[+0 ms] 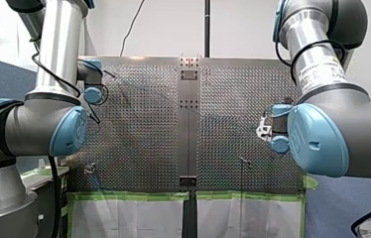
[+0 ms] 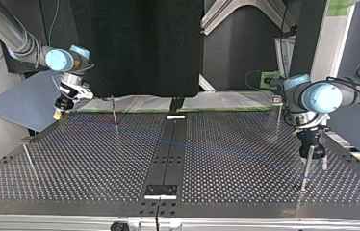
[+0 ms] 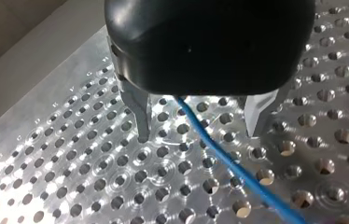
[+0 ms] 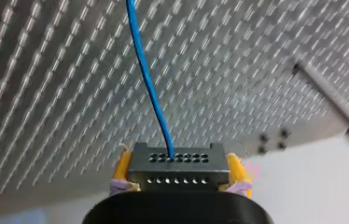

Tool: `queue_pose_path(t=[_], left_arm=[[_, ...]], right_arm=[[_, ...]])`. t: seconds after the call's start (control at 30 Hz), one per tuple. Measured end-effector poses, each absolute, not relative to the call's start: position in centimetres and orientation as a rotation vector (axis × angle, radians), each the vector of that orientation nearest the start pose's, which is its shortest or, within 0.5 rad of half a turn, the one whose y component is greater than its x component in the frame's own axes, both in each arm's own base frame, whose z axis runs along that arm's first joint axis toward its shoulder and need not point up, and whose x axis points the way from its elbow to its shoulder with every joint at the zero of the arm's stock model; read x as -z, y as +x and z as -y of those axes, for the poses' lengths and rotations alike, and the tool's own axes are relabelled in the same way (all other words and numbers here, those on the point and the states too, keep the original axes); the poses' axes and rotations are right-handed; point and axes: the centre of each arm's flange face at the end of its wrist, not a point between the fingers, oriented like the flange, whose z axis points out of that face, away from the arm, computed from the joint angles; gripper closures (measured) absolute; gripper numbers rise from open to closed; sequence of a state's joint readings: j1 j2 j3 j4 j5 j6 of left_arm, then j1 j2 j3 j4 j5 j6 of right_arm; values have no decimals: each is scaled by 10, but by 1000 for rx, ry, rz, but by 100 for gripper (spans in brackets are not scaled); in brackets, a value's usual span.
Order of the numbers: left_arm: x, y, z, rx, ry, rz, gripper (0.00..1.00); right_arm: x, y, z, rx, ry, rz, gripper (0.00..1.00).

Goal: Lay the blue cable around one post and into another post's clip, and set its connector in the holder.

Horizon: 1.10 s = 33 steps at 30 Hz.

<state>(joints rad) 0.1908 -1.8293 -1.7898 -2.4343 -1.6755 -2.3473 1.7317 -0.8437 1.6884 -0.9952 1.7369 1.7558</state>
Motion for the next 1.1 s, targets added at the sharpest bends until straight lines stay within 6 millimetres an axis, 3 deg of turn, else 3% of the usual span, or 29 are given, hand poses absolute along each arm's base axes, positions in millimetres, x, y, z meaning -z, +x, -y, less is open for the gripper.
queue_pose_path(t=[0.27,0.67,0.87,1.1], left_arm=[[-319,589,13,427,-704,-1159,1],[-319,589,15,424,-691,-1167,1],[-319,589,17,421,-691,-1166,1],[-319,589,17,420,-691,-1165,1]], right_arm=[[-44,174,610,-1336,1017,1325,100],[55,149,547,-1216,1132,1484,100],[88,131,527,-1158,1167,1538,100],[122,103,520,-1128,1190,1586,100]])
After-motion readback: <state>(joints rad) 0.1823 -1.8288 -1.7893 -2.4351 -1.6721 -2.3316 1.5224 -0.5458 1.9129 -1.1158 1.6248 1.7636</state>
